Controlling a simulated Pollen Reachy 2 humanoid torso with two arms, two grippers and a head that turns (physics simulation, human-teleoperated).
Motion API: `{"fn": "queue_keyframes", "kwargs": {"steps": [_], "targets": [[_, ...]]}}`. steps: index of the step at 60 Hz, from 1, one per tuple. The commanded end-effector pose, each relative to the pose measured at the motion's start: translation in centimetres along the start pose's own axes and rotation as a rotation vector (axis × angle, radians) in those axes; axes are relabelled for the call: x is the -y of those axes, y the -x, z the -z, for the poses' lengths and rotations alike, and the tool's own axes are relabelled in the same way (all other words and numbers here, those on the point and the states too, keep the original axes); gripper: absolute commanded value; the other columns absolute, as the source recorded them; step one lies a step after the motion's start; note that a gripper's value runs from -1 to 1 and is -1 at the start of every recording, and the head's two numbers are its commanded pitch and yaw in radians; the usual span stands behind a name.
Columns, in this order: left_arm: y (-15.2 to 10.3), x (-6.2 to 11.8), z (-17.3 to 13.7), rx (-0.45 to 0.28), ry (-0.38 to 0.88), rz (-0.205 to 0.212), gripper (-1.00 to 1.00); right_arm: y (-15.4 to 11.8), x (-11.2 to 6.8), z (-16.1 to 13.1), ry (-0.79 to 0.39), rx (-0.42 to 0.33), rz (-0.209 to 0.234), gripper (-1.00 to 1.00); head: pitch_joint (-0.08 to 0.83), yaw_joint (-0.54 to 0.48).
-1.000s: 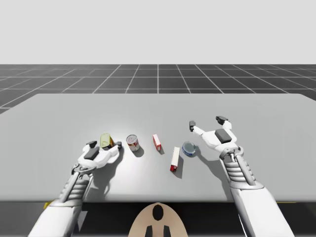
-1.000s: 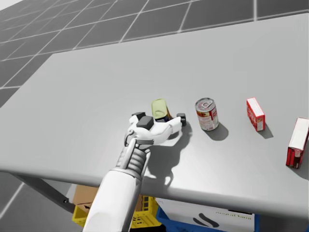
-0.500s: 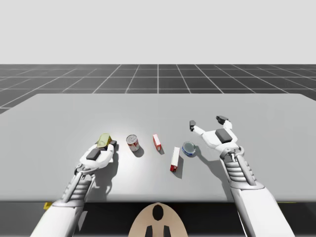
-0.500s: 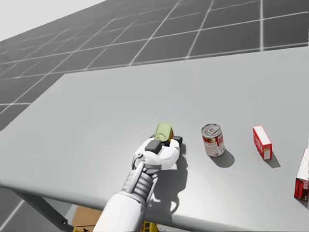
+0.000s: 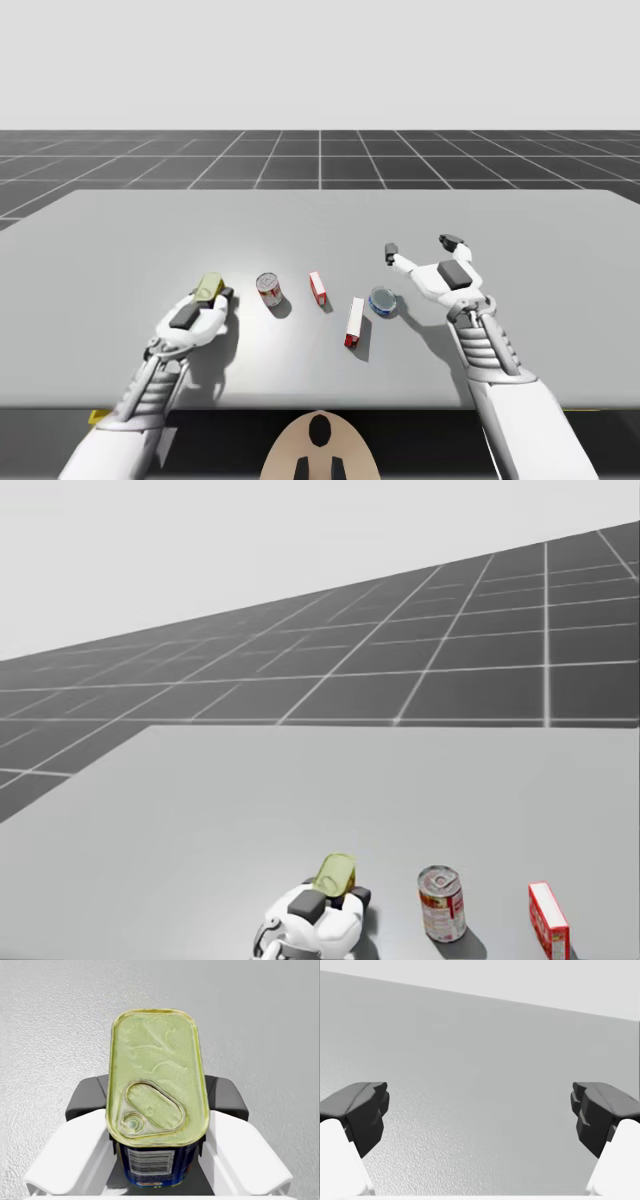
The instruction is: Pick up the potted meat can and lift it.
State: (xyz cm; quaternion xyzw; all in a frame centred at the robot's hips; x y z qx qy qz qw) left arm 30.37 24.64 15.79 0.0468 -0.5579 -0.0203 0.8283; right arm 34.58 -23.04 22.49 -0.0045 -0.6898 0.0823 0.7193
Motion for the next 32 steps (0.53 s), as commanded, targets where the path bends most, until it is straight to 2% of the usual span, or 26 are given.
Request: {"fn": "queue_keyframes", "kwargs": {"steps": [1, 16, 27, 32], "targets": [[-3.0, -0.9, -1.4, 0.076, -0.002, 0.014, 1.0, -0.1, 0.1, 0.1, 0.001, 0.002, 0.002, -1.0, 0.28, 0.46], [-8.8, -3.1, -4.7, 0.212, -0.018, 0.032, 1.0, -0.1, 0.2, 0.2, 0.013, 0.014, 0.002, -1.0, 0.277, 0.46], [-14.4, -3.9, -7.7, 0.366, -0.053, 0.056, 1.0, 0.0, 0.1, 0.3, 0.044, 0.027, -0.018, -1.0, 0.272, 0.46], [-16.7, -3.8, -8.9, 0.426, -0.063, 0.069, 1.0, 0.0, -0.2, 0.4, 0.055, 0.042, 0.031, -1.0, 0.273, 0.45]]}}
